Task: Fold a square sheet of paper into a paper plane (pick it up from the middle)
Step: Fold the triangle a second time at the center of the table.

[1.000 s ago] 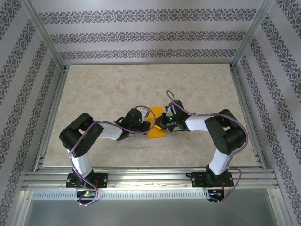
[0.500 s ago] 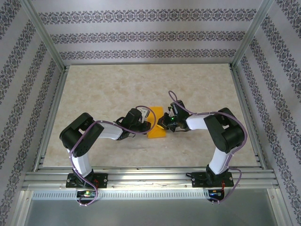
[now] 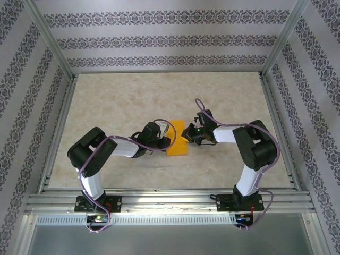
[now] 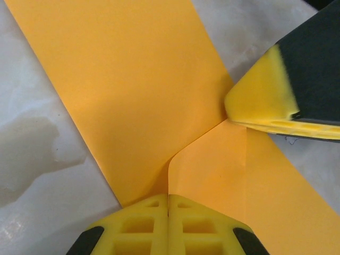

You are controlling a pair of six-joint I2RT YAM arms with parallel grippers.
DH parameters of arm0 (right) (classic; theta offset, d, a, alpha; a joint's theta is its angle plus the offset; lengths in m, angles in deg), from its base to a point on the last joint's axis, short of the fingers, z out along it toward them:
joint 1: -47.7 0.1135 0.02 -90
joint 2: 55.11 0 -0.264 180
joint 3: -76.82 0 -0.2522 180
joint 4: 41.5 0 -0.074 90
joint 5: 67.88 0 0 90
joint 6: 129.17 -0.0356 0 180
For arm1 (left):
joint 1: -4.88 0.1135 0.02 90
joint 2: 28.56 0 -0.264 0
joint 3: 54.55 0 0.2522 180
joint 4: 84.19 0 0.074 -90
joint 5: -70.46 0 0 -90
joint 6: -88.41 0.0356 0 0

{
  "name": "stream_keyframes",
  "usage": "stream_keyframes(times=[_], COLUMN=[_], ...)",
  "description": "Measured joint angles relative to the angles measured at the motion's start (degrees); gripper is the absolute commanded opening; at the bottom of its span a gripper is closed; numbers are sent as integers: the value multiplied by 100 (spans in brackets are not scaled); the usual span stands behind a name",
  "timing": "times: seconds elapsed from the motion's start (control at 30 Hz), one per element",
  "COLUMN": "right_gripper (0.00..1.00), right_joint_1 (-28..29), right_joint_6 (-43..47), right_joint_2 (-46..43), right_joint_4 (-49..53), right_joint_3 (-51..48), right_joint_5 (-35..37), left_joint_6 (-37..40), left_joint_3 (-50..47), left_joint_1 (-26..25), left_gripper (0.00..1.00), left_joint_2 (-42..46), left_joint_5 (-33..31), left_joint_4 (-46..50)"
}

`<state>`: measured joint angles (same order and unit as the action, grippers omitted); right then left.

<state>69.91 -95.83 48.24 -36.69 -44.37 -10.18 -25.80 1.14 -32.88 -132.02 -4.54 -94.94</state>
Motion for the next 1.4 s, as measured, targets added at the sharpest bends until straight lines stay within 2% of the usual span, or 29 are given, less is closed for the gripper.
stream_keyframes(times=[0.6, 0.73, 0.93, 1.33, 1.4], right_gripper=[0, 0, 0, 0, 0], right_joint_1=[-223, -15, 385, 404, 402], right_joint_6=[-173, -149, -151, 92, 138], right_joint_2=[-264, -546, -485, -166, -162], right_joint_4=[-258, -216, -175, 188, 186], right_joint_3=[-216, -184, -94, -94, -94], right_joint_5=[-7, 9, 11, 179, 179], left_joint_6=[22, 22, 22, 22, 20], left_joint_3=[50, 55, 59, 74, 74], left_joint_1=[0, 0, 0, 0, 0], left_gripper=[0, 0, 0, 0, 7], left_joint_2=[-11, -11, -11, -11, -11], left_joint_5=[63, 66, 66, 109, 109], left_joint_4=[72, 85, 94, 118, 122])
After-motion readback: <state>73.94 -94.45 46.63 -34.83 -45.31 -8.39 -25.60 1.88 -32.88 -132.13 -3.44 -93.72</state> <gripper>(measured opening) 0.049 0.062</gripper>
